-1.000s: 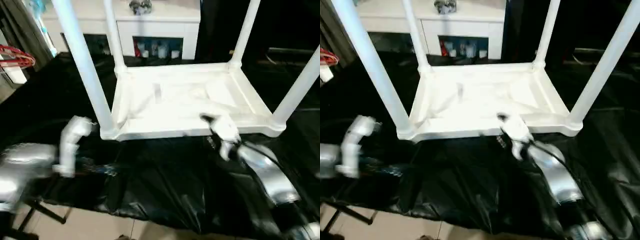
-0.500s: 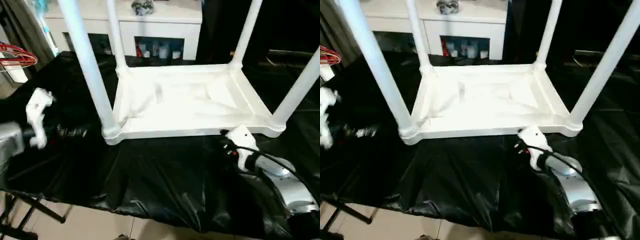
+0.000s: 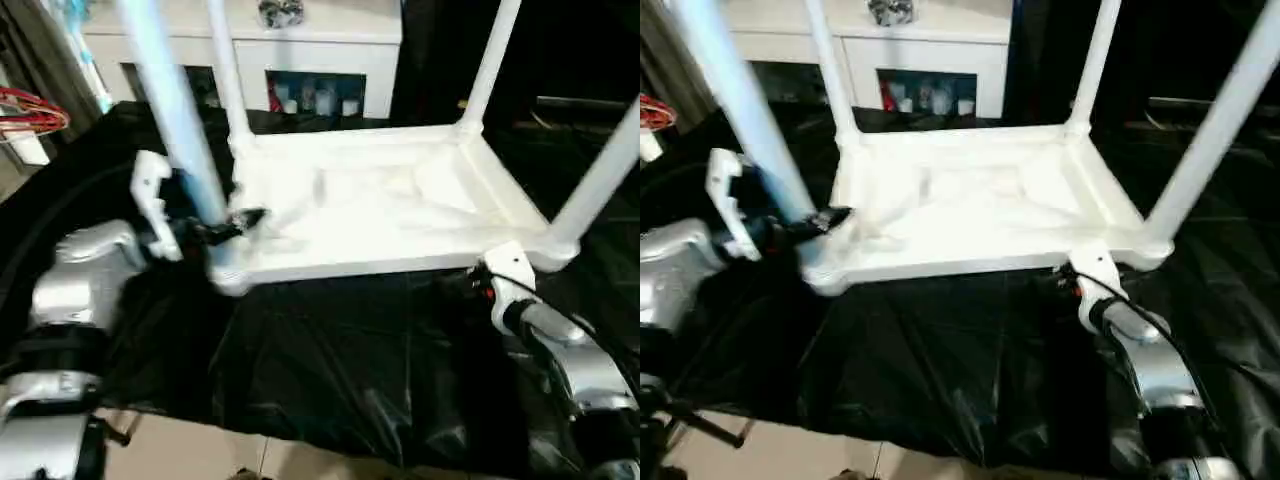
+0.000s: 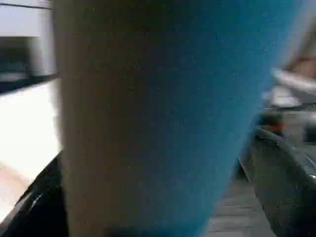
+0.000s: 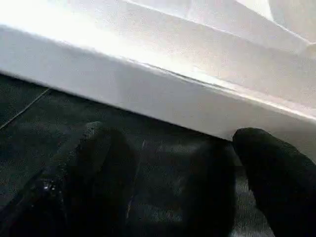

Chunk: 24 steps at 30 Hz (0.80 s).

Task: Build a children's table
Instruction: Rotate table base

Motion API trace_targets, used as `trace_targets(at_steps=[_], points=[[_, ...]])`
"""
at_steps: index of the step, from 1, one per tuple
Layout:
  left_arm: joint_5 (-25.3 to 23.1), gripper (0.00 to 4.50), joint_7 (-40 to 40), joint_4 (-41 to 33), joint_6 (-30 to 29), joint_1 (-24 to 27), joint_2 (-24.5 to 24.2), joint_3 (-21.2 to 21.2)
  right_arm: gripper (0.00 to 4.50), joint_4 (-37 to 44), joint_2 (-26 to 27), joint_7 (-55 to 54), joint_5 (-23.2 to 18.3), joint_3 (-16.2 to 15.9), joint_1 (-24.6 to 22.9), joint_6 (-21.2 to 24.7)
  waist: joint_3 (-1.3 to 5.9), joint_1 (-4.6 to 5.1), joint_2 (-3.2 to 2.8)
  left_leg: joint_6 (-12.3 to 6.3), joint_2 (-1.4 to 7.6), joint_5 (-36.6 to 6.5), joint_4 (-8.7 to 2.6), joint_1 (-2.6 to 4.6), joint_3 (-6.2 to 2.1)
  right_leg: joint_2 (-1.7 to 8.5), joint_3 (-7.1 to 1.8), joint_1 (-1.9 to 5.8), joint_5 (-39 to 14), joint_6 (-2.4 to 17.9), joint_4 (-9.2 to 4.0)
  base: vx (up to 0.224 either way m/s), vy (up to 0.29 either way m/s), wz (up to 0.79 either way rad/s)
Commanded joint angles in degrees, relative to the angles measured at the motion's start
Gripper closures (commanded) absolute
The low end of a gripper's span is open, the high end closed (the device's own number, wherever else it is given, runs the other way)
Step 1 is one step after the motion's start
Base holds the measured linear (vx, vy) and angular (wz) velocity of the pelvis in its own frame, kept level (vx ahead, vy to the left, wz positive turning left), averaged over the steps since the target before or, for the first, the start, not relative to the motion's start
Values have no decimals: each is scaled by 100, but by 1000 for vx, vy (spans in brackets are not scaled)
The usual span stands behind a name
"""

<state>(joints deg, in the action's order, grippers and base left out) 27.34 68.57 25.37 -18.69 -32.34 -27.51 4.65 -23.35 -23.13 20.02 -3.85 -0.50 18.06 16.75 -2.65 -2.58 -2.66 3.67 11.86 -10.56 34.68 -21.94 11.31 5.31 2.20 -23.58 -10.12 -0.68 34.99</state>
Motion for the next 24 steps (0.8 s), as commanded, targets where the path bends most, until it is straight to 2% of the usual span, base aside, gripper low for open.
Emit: trace_targets(at_steps=[1,4,6,7,11,12,14,16,19,20,21,24], points=[[339,0,563,-507,-401,137,-105,-240,3,-127,61,-25,6,34,113,-104,402,-36,6,-98,53,-1014,-384,116,-13,151,-107,297,-602,1609,-304,0,0,0],[486,0,693,-710,-531,253,-149,-277,3,-175,119,30,-11,21,171,-170,385,-21,10,-101,41,-1123,-384,116,0,138,-111,289,-737,1562,-328,0,0,0],[808,0,911,-1163,-949,476,-251,-331,3,-251,187,109,1,-33,254,-271,379,-5,29,-82,45,-1146,-393,108,-8,150,-111,298,-889,1498,-330,0,0,0],[820,0,920,-1182,-966,485,-255,-333,3,-254,190,113,2,-36,257,-275,381,3,26,-72,45,-1148,-392,103,-12,159,-113,302,-911,1495,-320,0,0,0],[1487,0,1064,-2313,-1832,931,-366,-426,3,-367,291,353,19,-201,402,-568,374,65,20,-67,47,-1116,-403,88,-20,144,-110,297,-941,1485,-320,0,0,0],[1533,0,1051,-2408,-1902,962,-364,-426,3,-375,301,397,19,-226,415,-614,365,63,20,-92,42,-1158,-400,113,-9,127,-115,274,-981,1496,-346,0,0,0],[1661,0,1024,-2558,-2006,1009,-330,-422,3,-347,320,531,2,-295,423,-647,365,67,24,-92,40,-1164,-398,105,-8,127,-115,285,-977,1497,-331,0,0,0],[1983,0,920,-2867,-2244,1093,-218,-397,3,-337,409,914,-68,-425,450,-736,356,70,29,-98,37,-1211,-394,109,-2,120,-117,280,-1037,1480,-338,0,0,0],[2067,0,820,-3005,-2325,1133,-114,-462,3,-338,499,1294,-124,-589,475,-830,357,66,22,-119,47,-1196,-398,105,-5,111,-114,280,-995,1487,-340,0,0,0],[2091,0,793,-3025,-2367,1129,-69,-470,3,-370,550,1407,-133,-645,496,-877,361,60,-7,-110,47,-1229,-400,121,-9,109,-111,275,-1023,1481,-338,0,0,0],[2126,0,780,-3040,-2407,1121,-31,-470,3,-397,596,1505,-148,-688,514,-922,358,72,8,-102,42,-1247,-403,112,-9,104,-111,281,-1020,1475,-337,0,0,0],[2221,0,770,-3114,-2491,1080,76,-522,3,-482,758,1759,-176,-842,573,-1014,356,77,4,-84,45,-1274,-405,119,-12,118,-117,276,-1067,1468,-352,0,0,0]])
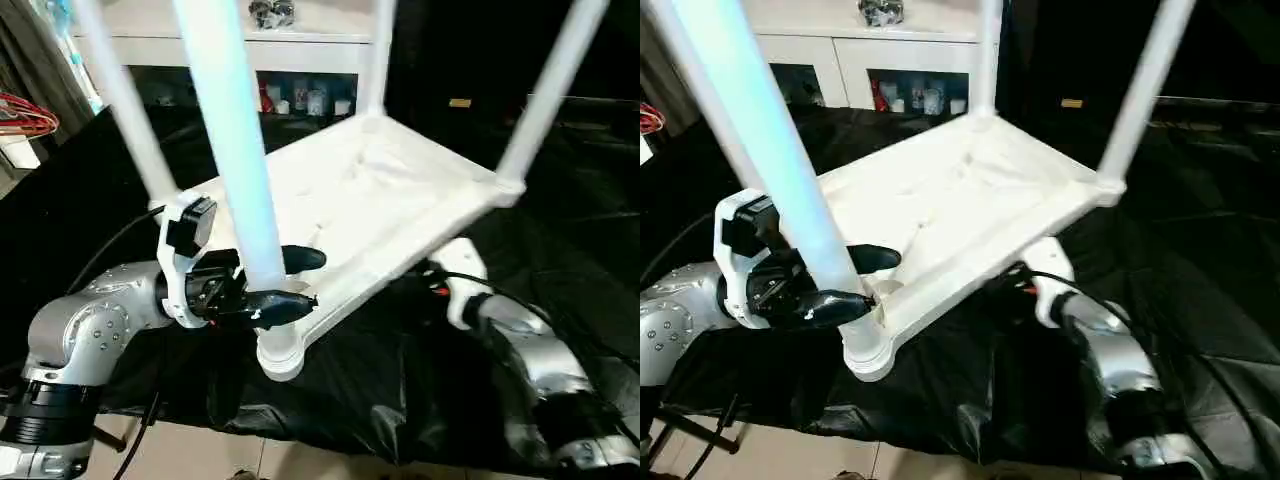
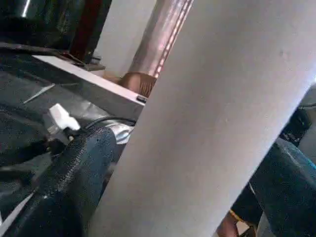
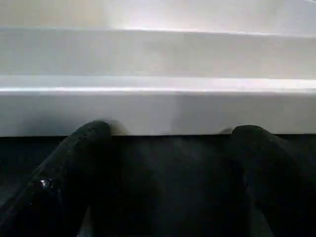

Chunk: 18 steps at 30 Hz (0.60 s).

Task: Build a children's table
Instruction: Rotate table base

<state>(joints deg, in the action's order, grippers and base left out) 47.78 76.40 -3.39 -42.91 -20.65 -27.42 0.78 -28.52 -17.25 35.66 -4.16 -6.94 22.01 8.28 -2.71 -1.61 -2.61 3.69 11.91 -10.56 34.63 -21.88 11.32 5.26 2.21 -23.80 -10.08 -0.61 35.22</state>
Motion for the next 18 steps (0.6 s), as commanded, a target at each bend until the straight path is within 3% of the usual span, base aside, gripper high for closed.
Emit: trace_targets(at_steps=[1,6,7,10,15,18], points=[[197,0,-19,-252,-73,-106,109,-153,3,9,221,258,-163,-234,198,-173,364,-24,1,-79,38,-1256,-402,107,-18,125,-118,307,-1067,1461,-372,0,0,0],[196,0,-152,-293,-50,-152,294,-232,3,-157,359,477,-161,-324,280,-280,373,-25,13,-102,38,-1192,-398,104,-22,128,-121,313,-960,1489,-362,0,0,0],[161,0,-251,-271,-12,-198,435,-286,3,-272,433,552,-144,-320,337,-338,374,-18,37,-111,43,-1195,-397,102,-14,125,-123,311,-947,1499,-363,0,0,0],[-10,0,-393,-190,164,-297,705,-391,3,-465,542,577,-113,-290,443,-407,371,-17,35,-123,44,-1176,-395,100,-21,137,-124,315,-983,1511,-377,0,0,0],[-849,0,-870,442,955,-715,1473,-887,3,-629,634,574,-110,-265,556,-496,365,-20,70,-108,46,-1294,-402,100,-32,154,-129,323,-1254,1358,-432,0,0,0],[-845,0,-808,440,930,-782,1600,-1062,3,-633,633,589,-115,-257,546,-510,380,-5,90,-122,34,-1169,-399,64,-44,156,-122,352,-1179,1324,-413,0,0,0]])
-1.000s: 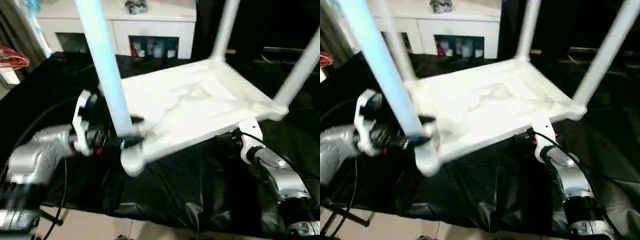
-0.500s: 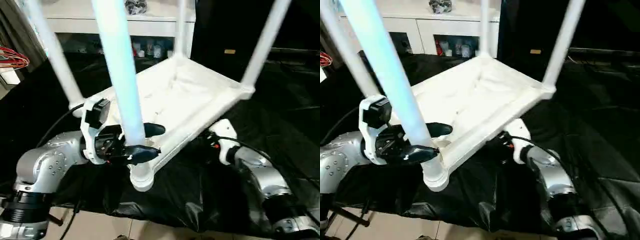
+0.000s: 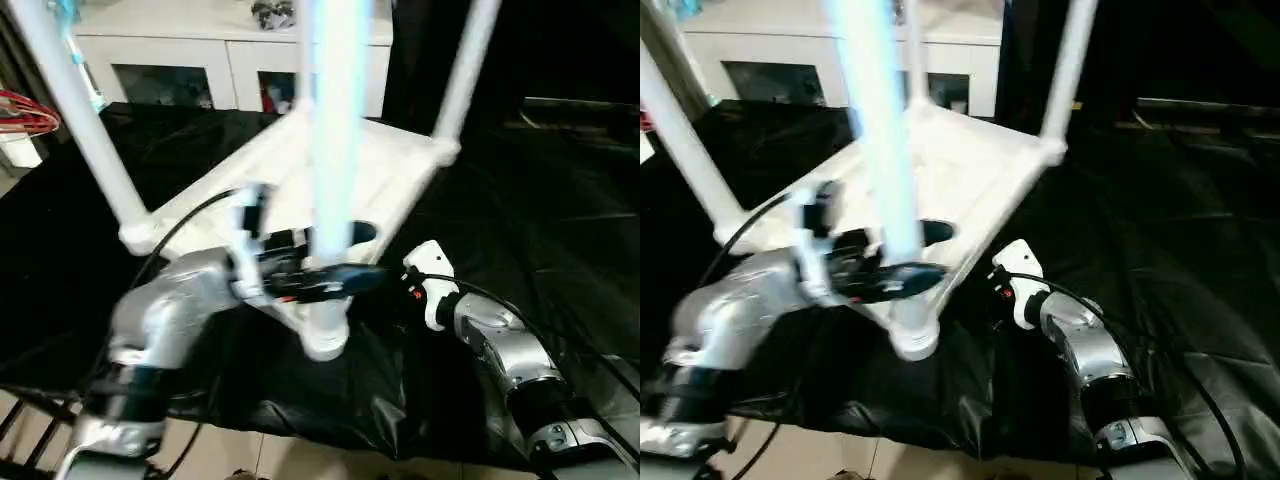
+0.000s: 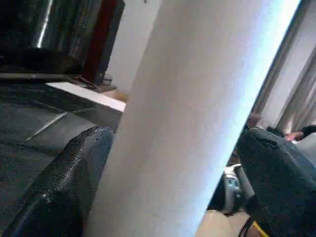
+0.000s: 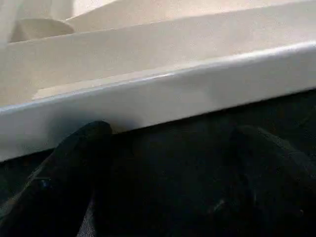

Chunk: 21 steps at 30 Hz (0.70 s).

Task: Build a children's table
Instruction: Rotate table base

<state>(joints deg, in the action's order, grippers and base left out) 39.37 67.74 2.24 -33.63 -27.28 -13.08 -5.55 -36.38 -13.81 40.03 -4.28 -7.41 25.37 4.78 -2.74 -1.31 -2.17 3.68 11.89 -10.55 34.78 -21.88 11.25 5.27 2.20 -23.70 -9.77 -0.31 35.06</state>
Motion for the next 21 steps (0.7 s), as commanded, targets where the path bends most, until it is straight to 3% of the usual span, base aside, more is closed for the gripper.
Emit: trace_targets(at_steps=[1,8,9,17,19,21], points=[[-5,0,53,-126,9,-145,263,-473,3,103,298,169,-89,-192,223,-197,385,-31,51,-137,35,-1154,-409,66,-33,153,-121,336,-1177,1312,-397,0,0,0],[-351,0,-60,87,392,-283,835,-830,3,14,324,205,-45,-154,196,-302,398,-18,37,-310,51,-1074,-386,74,-23,147,-111,335,-861,1496,-399,0,0,0],[-585,0,-261,279,682,-348,1026,-880,3,11,330,192,-42,-140,189,-324,403,-19,37,-313,52,-1061,-383,71,-26,150,-112,343,-823,1511,-387,0,0,0],[-1394,0,-1335,1223,1581,-689,1664,-770,3,-11,324,148,29,-67,142,-408,386,22,90,-323,41,-1320,-386,61,-34,159,-104,342,-1256,1365,-464,0,0,0],[-1942,0,-1816,1729,2151,-849,1682,-760,3,-138,276,-143,109,92,191,-492,385,49,109,-374,39,-1332,-376,54,-31,148,-100,323,-1350,1292,-491,0,0,0],[-2122,0,-1950,1976,2408,-921,1645,-707,3,-210,225,-312,125,216,225,-522,392,40,107,-375,34,-1300,-379,61,-46,164,-91,331,-1438,1228,-496,0,0,0]])
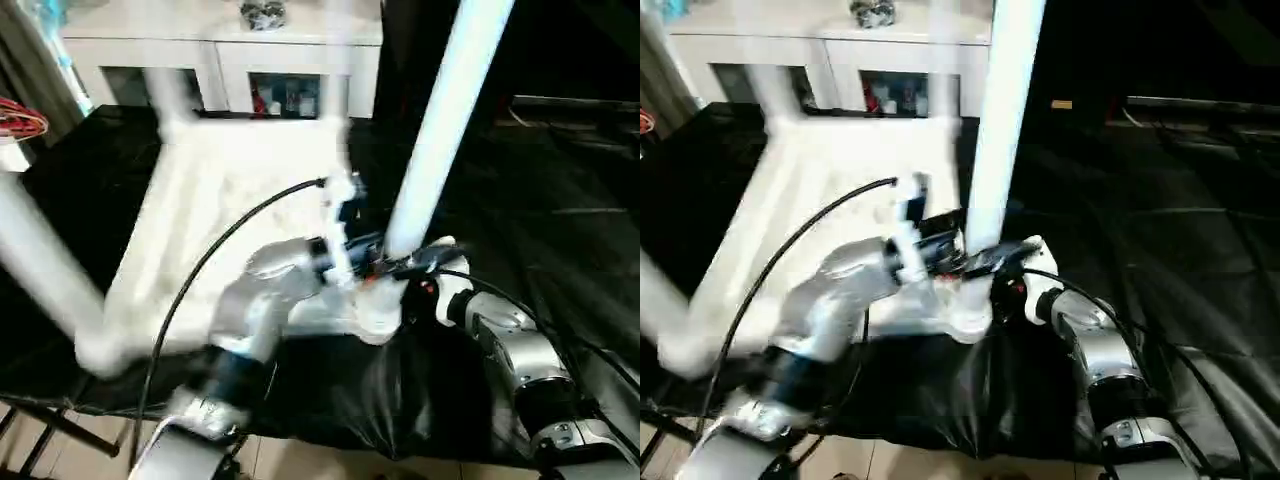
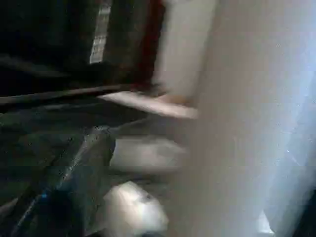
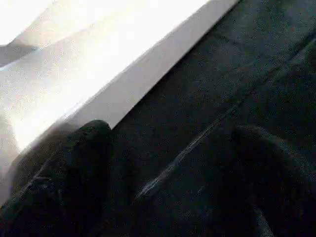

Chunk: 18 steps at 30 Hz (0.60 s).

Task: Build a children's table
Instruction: Rotate table base

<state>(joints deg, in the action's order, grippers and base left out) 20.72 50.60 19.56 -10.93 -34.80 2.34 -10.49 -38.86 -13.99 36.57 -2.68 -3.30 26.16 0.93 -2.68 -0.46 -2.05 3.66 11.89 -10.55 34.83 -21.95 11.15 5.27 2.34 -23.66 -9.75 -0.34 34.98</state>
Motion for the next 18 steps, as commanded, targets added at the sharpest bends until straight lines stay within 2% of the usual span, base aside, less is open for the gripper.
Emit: trace_targets(at_steps=[1,5,7,8,9,10,11,12,14,15,18], points=[[-299,0,-251,320,174,-192,59,-193,3,8,206,-47,-24,-137,157,-153,390,-52,99,-373,47,-1259,-386,57,-36,172,-109,322,-1416,1270,-476,0,0,0],[-432,0,-123,391,301,-136,-178,-144,3,54,-7,-102,-66,58,101,-168,393,-67,105,-415,49,-1241,-389,50,-36,174,-112,328,-1296,1326,-449,0,0,0],[-386,0,281,161,181,60,-415,-224,3,187,-164,-46,-98,148,-4,-142,395,-74,100,-459,49,-1179,-386,41,-38,178,-108,330,-1207,1364,-437,0,0,0],[-335,0,530,21,55,167,-544,-296,3,264,-232,4,-115,180,-60,-115,396,-85,106,-478,49,-1152,-383,44,-36,182,-111,332,-1184,1369,-442,0,0,0],[-310,0,892,-238,-158,360,-807,-470,3,441,-356,114,-104,174,-187,-68,401,-107,67,-527,66,-1044,-385,54,-34,175,-113,326,-1028,1422,-416,0,0,0],[-314,0,977,-304,-207,409,-880,-521,3,488,-393,143,-97,169,-221,-57,410,-112,74,-541,70,-1000,-376,55,-35,172,-117,332,-935,1440,-398,0,0,0],[-350,0,1156,-409,-298,509,-1061,-652,3,600,-486,217,-77,151,-306,-35,411,-131,51,-554,68,-961,-378,62,-33,160,-113,322,-848,1477,-382,0,0,0],[-470,0,1400,-575,-362,687,-1385,-870,3,830,-663,382,-76,137,-473,34,408,-134,53,-563,73,-986,-384,71,-25,153,-116,314,-856,1479,-394,0,0,0],[-547,0,1427,-600,-399,797,-1561,-929,3,1044,-831,472,-87,166,-629,102,391,-171,30,-524,84,-1064,-399,77,-30,147,-118,304,-889,1449,-388,0,0,0],[-639,0,1295,-531,-326,858,-1615,-869,3,1287,-1001,553,-102,206,-787,182,374,-189,24,-439,90,-1264,-411,116,-13,138,-124,284,-1034,1419,-420,0,0,0],[-824,18,1092,-352,-283,830,-1652,-832,0,1542,-1139,662,-141,230,-930,267,362,-199,35,-325,80,-1435,-430,111,-18,153,-127,281,-1330,1340,-444,0,0,0]])
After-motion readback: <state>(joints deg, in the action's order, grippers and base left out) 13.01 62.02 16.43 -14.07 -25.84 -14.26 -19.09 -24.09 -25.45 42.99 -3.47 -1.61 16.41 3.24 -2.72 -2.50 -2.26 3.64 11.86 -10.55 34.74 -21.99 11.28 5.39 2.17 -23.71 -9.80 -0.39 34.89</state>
